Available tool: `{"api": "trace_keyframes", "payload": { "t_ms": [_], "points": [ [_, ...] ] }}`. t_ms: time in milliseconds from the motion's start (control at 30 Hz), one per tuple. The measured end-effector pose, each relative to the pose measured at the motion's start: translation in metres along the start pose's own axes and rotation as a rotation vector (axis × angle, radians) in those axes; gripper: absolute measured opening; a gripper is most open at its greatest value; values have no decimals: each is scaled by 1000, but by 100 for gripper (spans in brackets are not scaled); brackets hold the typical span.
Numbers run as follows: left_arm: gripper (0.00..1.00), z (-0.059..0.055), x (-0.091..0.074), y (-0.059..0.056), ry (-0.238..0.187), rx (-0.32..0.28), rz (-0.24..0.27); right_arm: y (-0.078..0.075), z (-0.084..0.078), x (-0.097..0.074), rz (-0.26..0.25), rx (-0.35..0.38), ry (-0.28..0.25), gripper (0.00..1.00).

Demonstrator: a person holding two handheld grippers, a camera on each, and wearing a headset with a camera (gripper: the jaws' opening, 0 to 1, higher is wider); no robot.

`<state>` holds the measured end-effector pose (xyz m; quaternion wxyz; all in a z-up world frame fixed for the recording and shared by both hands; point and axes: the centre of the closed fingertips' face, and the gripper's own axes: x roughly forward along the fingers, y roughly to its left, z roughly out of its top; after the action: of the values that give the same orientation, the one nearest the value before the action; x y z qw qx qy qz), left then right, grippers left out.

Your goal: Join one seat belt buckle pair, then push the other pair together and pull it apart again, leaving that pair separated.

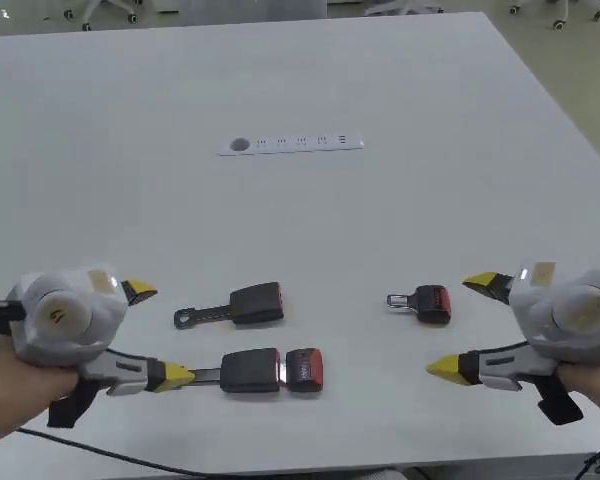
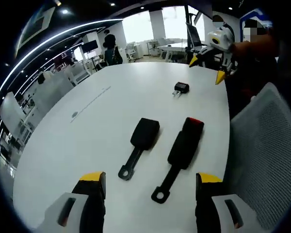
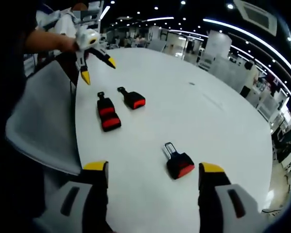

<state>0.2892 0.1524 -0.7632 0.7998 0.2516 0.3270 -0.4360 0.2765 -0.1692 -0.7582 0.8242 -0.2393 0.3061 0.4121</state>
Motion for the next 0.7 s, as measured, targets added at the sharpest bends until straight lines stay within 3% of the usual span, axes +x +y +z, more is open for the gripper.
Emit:
{"api": "trace_keyframes", "payload": {
  "t_ms": [133, 200, 300, 367, 633, 700],
  "points": [
    [85, -21, -11, -3, -9, -70, 18, 1, 0, -10, -22, 46, -15, 81],
    [89, -23, -17, -4, -21, -78, 29, 1, -3, -12, -31, 59, -18, 83],
    [100, -21, -23, -6, -47, -100, 59, 2, -4, -15, -48, 66, -23, 90],
    [100, -19, -27, -7, -60, -100, 72, 3, -2, -16, -61, 74, -41, 99],
    [100, -16, -34, -16, -86, -95, 91, 7, -5, -13, -87, 149, -54, 100],
    [100, -13, -39, -14, -126, -115, 113, 7, -4, -14, -95, 153, -56, 100]
  ]
}}
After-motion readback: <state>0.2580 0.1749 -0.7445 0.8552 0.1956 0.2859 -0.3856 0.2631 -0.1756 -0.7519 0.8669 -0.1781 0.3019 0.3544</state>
